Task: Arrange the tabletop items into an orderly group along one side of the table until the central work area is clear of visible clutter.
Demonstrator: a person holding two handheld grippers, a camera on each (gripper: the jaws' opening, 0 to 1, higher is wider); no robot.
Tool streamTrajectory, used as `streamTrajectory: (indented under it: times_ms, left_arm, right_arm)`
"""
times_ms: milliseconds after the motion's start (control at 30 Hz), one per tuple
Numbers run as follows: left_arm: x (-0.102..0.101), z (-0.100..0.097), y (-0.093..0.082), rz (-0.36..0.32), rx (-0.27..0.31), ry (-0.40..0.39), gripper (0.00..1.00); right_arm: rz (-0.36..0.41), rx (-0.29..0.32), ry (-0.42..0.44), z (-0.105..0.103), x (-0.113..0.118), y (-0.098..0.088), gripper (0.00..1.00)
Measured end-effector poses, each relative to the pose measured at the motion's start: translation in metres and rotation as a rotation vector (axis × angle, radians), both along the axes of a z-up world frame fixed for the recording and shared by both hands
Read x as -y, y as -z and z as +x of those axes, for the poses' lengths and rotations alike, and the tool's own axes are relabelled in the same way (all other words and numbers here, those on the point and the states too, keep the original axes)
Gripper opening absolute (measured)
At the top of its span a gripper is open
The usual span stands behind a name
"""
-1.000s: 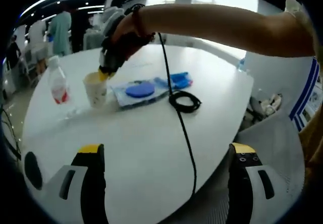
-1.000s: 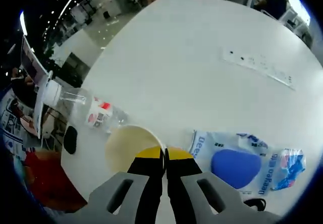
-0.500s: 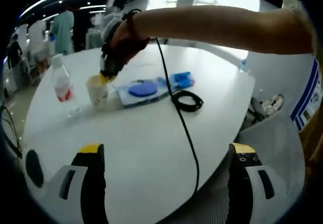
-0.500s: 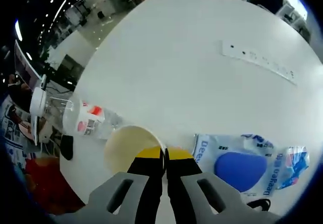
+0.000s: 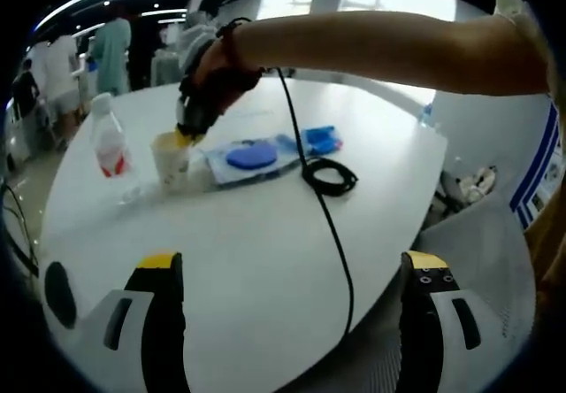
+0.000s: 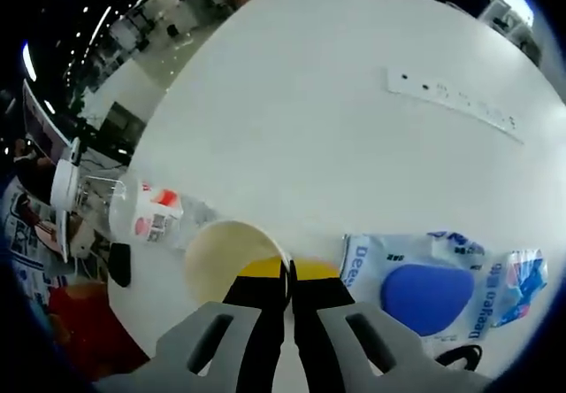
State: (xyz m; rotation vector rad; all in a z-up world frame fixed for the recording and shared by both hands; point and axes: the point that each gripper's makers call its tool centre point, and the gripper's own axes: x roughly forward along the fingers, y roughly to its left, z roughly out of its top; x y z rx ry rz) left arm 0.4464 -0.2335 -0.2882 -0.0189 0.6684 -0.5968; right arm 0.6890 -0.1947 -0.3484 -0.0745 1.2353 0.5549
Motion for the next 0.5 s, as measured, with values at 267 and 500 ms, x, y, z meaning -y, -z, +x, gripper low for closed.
streamTrajectory:
  times_ms: [267,500]
  left_arm:
    - [-0.0017,-0.0022,0.0004,0.004,-0.001,0.002,0.99]
    - [-0.0005,-0.0037,0.0003,0.005,-0.002,0.007,0.99]
  right_arm:
    - [-0.016,0.040,-0.024,0.0027,0.0021,-0.0006,0.05]
    - [0.023,0.043,-0.013,-0.0026,-0.0007,-0.0079,0.26]
